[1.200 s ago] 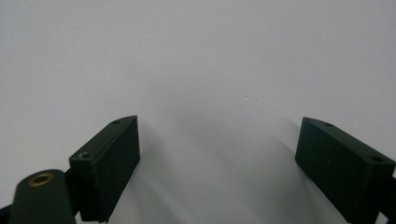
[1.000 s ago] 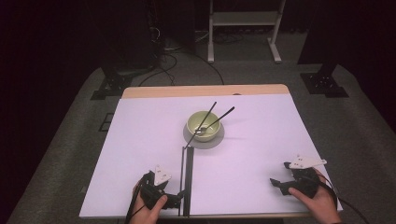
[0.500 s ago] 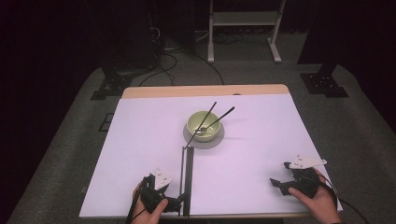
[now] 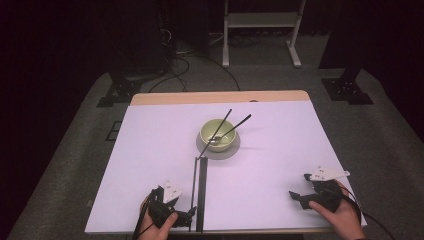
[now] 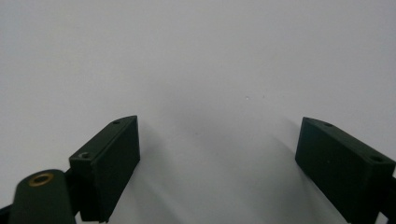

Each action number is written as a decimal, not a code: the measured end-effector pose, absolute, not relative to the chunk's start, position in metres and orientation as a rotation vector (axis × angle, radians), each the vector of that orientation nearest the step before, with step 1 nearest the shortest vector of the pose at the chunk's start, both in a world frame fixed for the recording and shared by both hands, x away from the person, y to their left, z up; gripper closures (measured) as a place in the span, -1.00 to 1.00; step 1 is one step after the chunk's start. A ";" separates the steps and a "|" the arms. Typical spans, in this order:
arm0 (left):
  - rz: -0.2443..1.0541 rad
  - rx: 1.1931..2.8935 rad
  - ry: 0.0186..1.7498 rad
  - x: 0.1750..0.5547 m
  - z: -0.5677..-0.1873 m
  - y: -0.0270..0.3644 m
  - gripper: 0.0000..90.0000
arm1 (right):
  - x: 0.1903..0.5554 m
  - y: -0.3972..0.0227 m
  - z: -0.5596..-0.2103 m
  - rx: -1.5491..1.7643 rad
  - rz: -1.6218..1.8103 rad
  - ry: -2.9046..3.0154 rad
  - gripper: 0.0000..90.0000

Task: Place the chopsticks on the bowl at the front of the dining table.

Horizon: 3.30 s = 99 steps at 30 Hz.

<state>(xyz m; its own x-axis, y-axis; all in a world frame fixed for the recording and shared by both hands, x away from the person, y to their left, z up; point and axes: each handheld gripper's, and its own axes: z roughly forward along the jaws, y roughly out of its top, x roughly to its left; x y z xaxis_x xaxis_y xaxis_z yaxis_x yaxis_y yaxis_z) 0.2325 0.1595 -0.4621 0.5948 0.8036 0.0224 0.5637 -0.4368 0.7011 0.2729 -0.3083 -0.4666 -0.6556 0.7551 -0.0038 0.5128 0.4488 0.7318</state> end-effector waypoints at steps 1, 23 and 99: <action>0.472 2.165 1.076 0.233 -0.462 0.160 -0.98 | 0.273 -0.308 -0.467 1.080 1.032 2.375 -0.73; 0.491 2.155 1.116 0.236 -0.461 0.181 -0.98 | 0.273 -0.308 -0.467 1.081 1.031 2.375 -0.73; 0.539 2.042 1.280 0.256 -0.448 0.249 -0.98 | 0.273 -0.308 -0.467 1.080 1.030 2.375 -0.73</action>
